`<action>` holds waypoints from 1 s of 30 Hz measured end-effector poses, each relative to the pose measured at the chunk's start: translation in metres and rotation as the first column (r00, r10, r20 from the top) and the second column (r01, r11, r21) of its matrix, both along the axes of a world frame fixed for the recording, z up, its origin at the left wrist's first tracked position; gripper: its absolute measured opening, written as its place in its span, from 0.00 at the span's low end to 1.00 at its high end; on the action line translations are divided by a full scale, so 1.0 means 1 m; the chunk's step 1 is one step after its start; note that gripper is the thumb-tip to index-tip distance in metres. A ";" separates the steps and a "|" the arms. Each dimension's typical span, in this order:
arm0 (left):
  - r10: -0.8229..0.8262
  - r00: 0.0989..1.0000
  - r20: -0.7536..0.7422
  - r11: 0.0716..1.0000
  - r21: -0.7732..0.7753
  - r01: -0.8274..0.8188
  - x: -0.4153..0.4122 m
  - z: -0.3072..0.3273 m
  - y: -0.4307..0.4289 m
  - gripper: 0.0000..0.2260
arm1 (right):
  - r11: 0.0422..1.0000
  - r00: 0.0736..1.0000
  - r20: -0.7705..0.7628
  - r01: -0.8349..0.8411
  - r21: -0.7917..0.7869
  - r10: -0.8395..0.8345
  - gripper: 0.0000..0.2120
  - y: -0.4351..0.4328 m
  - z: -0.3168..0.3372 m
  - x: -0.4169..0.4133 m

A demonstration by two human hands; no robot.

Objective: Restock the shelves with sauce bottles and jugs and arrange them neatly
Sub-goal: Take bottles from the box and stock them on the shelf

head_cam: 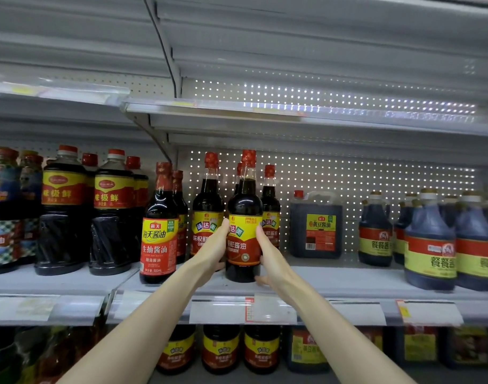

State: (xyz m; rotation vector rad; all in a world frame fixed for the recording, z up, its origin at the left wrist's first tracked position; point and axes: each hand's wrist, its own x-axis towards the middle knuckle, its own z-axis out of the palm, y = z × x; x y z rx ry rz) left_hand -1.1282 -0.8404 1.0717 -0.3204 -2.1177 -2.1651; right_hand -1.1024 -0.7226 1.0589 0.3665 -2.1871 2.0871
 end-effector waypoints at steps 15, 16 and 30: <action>-0.010 0.998 -0.066 0.999 -0.038 0.008 0.019 -0.006 -0.008 0.21 | 0.993 1.000 0.014 0.000 -0.119 0.002 0.23 0.004 0.004 -0.006; -0.016 0.999 -0.050 1.000 -0.004 0.016 0.017 -0.007 -0.008 0.20 | 0.993 1.000 0.017 -0.015 -0.115 0.017 0.23 0.003 0.004 -0.003; -0.017 1.000 0.005 0.990 0.138 0.016 0.013 -0.012 0.007 0.21 | 0.998 1.000 0.029 0.010 -0.064 -0.008 0.28 0.010 0.011 -0.006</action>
